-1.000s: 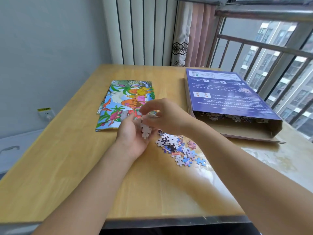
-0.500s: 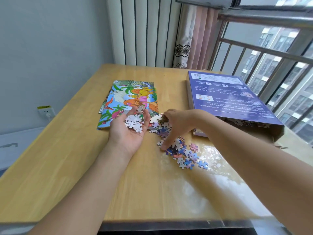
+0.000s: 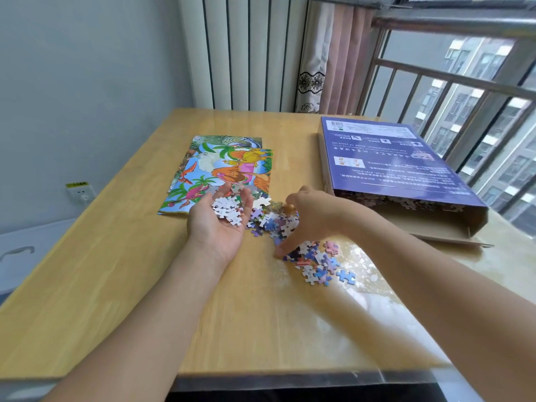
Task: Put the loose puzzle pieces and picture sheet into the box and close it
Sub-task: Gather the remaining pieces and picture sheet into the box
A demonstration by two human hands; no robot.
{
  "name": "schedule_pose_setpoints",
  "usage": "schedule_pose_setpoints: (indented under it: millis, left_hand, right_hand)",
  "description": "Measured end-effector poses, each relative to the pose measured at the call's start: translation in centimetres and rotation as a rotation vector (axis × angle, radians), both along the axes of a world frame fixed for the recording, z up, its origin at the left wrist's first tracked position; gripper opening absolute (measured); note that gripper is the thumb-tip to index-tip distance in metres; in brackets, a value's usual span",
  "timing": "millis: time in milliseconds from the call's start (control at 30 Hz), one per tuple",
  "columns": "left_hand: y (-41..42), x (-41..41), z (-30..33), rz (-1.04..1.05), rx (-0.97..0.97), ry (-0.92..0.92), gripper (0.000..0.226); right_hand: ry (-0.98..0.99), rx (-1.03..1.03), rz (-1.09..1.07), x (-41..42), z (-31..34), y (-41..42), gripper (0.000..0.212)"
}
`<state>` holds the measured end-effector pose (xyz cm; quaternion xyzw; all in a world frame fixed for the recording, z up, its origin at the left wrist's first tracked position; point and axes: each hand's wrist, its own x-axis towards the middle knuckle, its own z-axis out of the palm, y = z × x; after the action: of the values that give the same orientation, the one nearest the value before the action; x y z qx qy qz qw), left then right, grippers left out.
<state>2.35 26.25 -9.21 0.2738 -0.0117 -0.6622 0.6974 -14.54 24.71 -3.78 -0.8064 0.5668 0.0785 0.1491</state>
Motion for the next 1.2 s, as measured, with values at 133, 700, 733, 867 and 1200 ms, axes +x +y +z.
schedule_pose_setpoints:
  millis: [133,700,733,867,1200]
  left_hand:
    - [-0.3,-0.1,-0.2,0.028,0.016,-0.007,0.034]
    - [1.1,-1.1,0.9,-0.111,-0.012,-0.082,0.036]
    - [1.1,-1.2,1.0,-0.123,-0.012,-0.084,0.036]
    - [1.4,-1.5,1.1,-0.202,-0.007,-0.088,0.039]
    - [1.3,-1.5,1.0,-0.183,0.049,-0.031,0.032]
  right_hand:
    - [-0.06,0.01,-0.045,0.0,0.4,-0.3,0.079]
    - [-0.553,0.156,-0.196,-2.3,-0.1,-0.6,0.019]
    - [-0.636,0.154,-0.216,-2.2,0.4,-0.7,0.018]
    - [-0.895,0.134,-0.193,0.3,2.5,-1.0,0.02]
    - [-0.267,-0.242,0.119,-1.2,4.0,2.4,0.063]
